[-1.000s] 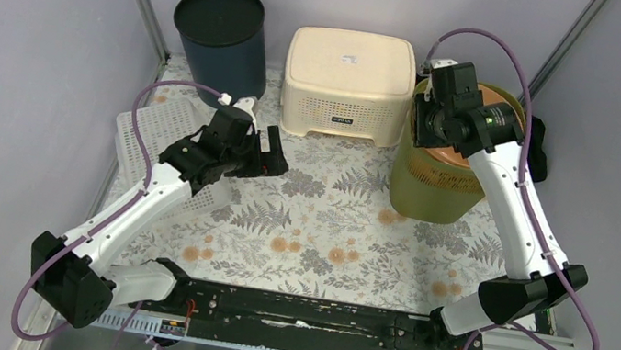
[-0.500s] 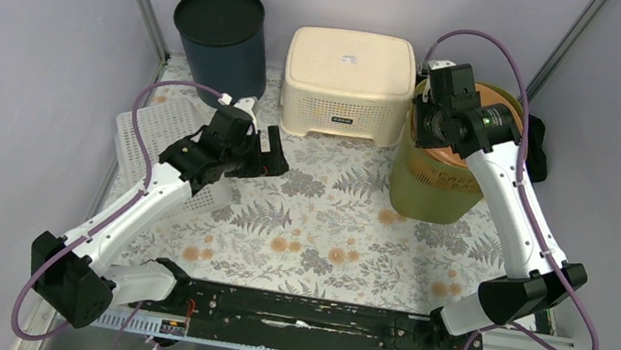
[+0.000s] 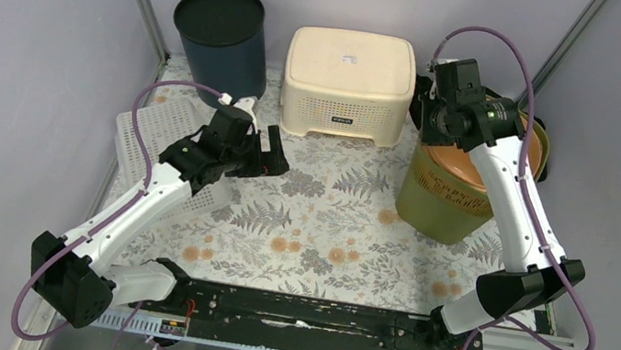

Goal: Turn the large container upside down
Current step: Pick up the container from the container.

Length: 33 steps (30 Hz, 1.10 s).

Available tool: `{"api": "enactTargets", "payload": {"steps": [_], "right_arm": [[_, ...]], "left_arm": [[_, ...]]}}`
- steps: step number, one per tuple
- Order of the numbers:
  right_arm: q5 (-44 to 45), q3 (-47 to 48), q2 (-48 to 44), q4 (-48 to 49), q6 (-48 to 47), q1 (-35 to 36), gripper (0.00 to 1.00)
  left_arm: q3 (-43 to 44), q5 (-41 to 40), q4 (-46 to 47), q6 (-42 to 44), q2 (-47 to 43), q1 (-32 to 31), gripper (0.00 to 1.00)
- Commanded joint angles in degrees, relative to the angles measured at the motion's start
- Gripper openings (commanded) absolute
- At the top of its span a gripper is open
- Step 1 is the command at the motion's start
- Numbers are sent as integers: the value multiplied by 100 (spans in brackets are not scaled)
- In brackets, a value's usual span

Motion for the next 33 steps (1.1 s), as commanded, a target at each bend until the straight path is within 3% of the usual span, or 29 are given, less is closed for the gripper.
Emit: {"api": "enactTargets", "payload": {"steps": [1,33], "right_arm": [[334,667,-4,-132,-94,-4,0],[830,2348,-126,-612,-79,-5,0]], "left_arm": [[50,93,315,-50,-67,4,100],[4,124,422,-118,-5,-30,100]]}}
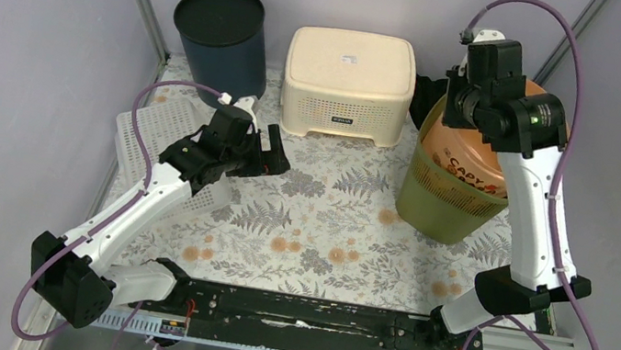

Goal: Turn the large container upside down
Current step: Pick up the container from the container.

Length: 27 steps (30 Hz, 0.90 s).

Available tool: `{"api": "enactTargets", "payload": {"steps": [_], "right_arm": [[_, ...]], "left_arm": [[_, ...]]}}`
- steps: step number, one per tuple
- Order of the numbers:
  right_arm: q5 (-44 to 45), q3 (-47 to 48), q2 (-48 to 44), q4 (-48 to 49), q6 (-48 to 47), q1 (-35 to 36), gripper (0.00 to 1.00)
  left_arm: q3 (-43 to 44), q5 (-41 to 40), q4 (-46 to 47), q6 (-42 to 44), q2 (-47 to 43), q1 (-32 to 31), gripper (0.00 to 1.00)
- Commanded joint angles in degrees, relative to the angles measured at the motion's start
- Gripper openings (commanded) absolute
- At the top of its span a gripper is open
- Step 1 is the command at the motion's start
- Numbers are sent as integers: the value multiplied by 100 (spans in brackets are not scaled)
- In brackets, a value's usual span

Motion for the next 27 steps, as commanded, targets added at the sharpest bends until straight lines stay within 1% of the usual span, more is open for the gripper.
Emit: {"api": "enactTargets", "payload": {"steps": [1,19,27], "right_arm": [[463,386,-288,190,-77,-9,0],[860,728,-866,380,136,-5,0],[727,588,-1279,878,131,-8,0]], "left_arm": [[7,60,376,-41,-5,-34,100],[6,56,388,-24,4,-46,100],[41,55,385,-24,35,-51,100]]}}
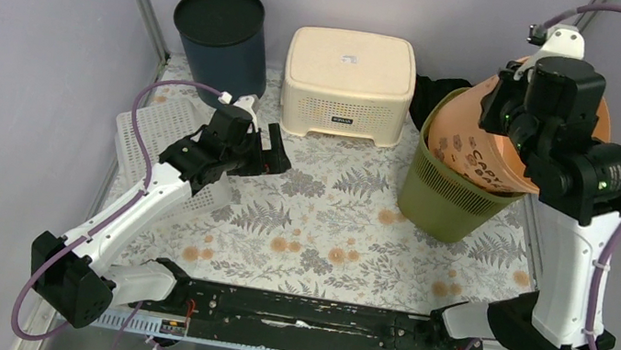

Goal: Turn the large container upside down
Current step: Pick up the container from the container.

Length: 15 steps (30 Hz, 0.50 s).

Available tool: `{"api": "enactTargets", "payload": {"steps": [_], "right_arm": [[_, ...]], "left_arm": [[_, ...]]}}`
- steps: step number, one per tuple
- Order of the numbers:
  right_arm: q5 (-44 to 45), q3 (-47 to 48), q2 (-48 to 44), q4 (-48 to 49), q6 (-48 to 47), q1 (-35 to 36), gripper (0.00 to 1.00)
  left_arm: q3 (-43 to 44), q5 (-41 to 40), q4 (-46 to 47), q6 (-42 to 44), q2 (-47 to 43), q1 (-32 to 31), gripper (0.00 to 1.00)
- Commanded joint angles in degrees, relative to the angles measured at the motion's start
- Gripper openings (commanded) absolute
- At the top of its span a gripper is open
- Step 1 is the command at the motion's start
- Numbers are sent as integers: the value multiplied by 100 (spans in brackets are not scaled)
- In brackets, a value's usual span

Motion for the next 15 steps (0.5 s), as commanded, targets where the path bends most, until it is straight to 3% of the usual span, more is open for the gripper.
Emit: {"api": "enactTargets", "payload": {"steps": [1,9,15], "right_arm": [[263,118,-356,698,-112,-5,0],[-32,-5,-662,1089,-110,-5,0],[-757,-165,-974,1530,-34,-9,0]], "left_arm": [[42,56,294,-24,38,-44,100],[90,84,288,-3,58,-53,100],[112,132,318,15,19,-53,100]]}}
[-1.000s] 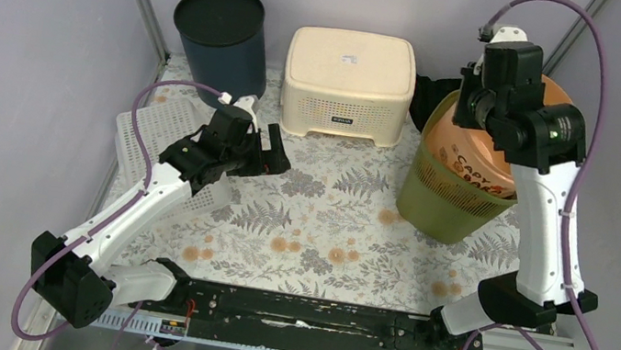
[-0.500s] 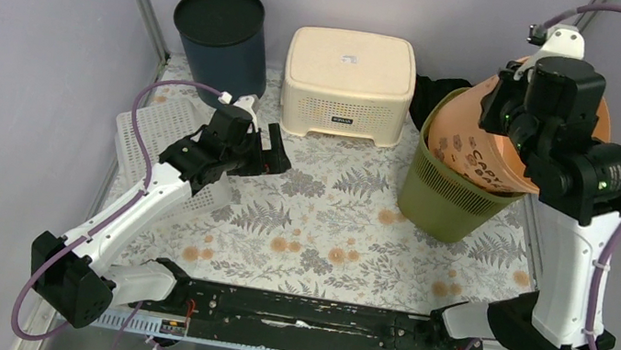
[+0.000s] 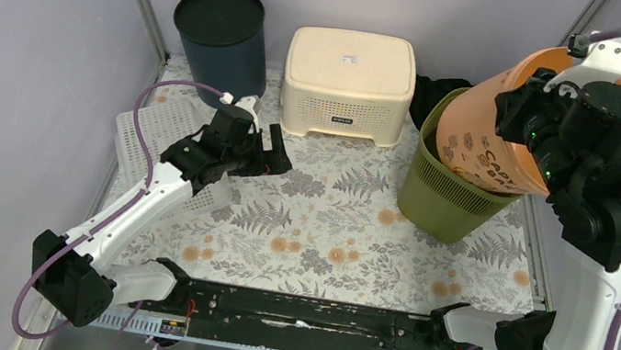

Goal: Turn the large container upside down
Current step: Pick up the container from the container, then place the container at the center of the board.

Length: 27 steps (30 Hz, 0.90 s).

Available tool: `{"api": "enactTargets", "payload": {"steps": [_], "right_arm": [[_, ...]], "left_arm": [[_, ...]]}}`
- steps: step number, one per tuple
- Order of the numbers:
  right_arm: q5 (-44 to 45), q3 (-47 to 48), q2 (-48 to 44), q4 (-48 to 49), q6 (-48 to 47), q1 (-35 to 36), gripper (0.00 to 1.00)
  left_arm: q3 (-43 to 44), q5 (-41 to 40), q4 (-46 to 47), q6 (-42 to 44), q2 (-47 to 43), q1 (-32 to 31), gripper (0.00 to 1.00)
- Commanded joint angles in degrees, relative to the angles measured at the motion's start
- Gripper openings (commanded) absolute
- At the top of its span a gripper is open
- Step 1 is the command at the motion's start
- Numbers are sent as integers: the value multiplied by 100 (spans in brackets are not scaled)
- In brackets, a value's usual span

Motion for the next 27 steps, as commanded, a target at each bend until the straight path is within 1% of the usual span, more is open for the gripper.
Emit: {"api": "enactTargets", "payload": {"steps": [1,4,11,14,24,27], "right_arm": [[-646,35,-326,990,-45,-5,0],[-1043,68,-400,1121,8,-9,0],[-1537,188,-537,1390,179,-4,0],[-1918,120,-615,1596,311,-7,0],[-3272,-170,-609,2328,1016,-9,0],[-3757,-394,-633,2641,1344,-7,0]], "left_arm": [[117,121,323,12,-41,-29,100],[136,111,322,19,-83,-29,100],[147,120,321,12,-113,-25,100],[139,114,323,-10,-131,-33,100],[66,94,396,-50,-241,-29,100],[18,45,392,-66,-363,-29,100]]}}
